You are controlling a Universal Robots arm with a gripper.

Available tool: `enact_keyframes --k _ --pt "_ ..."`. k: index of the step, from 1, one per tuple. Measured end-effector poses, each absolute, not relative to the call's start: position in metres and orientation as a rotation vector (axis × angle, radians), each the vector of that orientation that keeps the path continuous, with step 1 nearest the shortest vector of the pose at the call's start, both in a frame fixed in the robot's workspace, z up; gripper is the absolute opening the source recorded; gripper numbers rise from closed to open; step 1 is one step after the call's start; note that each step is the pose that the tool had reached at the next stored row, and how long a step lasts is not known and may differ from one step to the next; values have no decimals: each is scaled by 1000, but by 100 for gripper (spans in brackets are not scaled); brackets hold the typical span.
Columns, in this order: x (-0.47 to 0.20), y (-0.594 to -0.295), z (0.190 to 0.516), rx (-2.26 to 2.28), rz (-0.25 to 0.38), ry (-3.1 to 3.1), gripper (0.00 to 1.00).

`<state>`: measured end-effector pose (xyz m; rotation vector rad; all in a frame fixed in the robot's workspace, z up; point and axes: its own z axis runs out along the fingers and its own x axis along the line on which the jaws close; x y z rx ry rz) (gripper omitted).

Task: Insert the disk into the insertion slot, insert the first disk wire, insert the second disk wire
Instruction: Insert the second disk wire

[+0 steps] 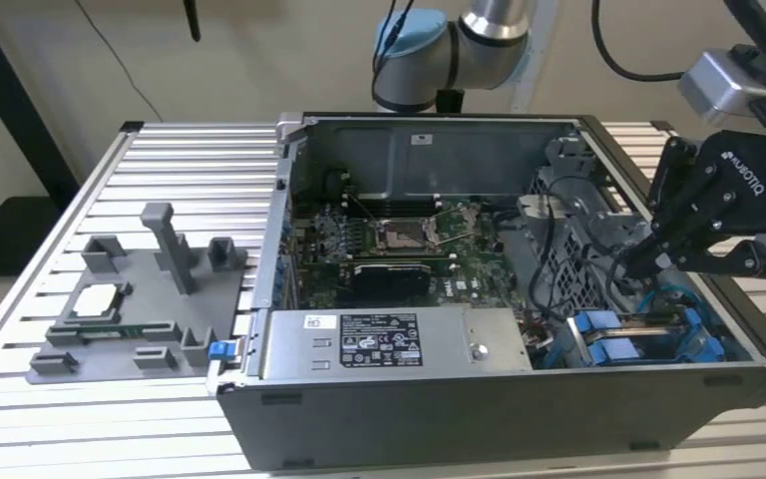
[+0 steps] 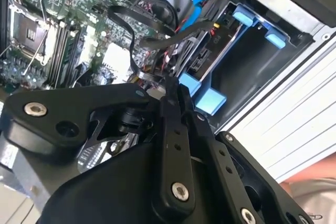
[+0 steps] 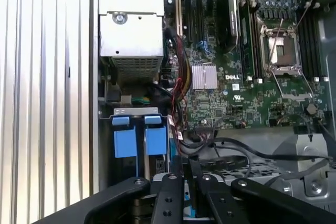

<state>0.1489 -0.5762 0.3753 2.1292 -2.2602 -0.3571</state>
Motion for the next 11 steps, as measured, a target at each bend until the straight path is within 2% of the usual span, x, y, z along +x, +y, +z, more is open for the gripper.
enact_keyframes --k 11 --pt "142 -580 373 2149 -328 -2274 0"
